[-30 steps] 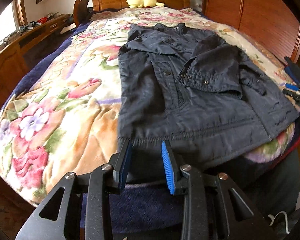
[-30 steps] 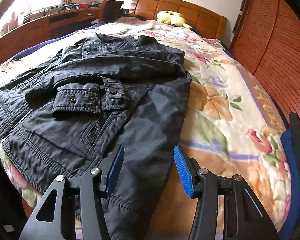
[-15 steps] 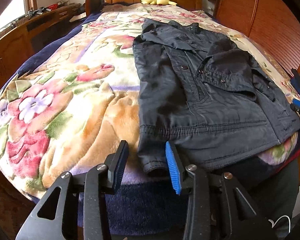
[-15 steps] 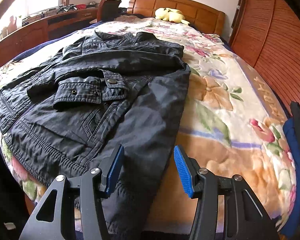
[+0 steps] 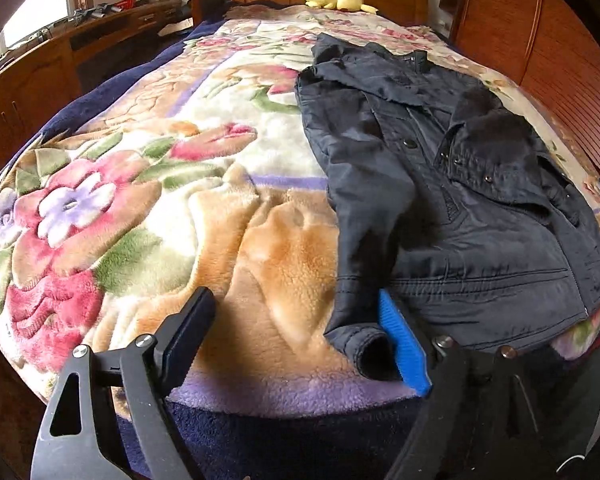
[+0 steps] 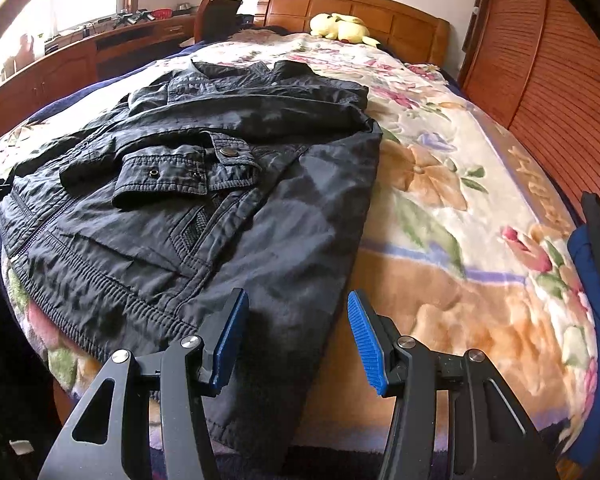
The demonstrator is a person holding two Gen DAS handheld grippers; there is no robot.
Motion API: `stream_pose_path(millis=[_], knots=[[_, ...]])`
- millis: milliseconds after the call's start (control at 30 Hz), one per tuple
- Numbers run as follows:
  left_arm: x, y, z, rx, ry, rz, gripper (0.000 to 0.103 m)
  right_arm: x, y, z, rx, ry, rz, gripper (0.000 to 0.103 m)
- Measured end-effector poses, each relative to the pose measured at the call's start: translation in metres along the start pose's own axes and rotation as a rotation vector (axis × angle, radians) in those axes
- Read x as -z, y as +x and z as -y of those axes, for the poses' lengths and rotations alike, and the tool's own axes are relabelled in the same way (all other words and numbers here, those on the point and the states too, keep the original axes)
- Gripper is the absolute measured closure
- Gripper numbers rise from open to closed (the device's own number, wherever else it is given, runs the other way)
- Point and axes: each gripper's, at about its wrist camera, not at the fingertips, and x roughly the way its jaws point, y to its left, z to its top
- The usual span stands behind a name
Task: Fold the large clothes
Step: 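Move both tools to the jacket hem and close on it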
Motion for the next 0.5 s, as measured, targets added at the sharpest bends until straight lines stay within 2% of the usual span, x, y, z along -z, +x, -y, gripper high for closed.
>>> stream_pose_path(millis=[167,367,400,433,500], knots=[[0.001,-0.007,0.001,-0.011,0.002,0.005,0.02,0.002,0.0,-0.001,-0.004,0.007,-0.01,0.05],[0.009,-0.026,0.005,0.032,0.008,0.015,0.02,0.004,-0.001,0.004,-0.033,0.069,-0.054,0.05],[0.01,-0.028,0.007,0.044,0.015,0.017,0.021,0.004,-0.003,0.007,-0.042,0.085,-0.059,0.05],[0.012,-0.031,0.011,0.081,0.027,0.015,0.026,0.004,-0.004,0.008,-0.049,0.097,-0.067,0.049],[0.016,-0.035,0.016,0.105,0.045,0.011,0.034,0.008,-0.004,0.009,-0.079,0.104,-0.107,0.049]])
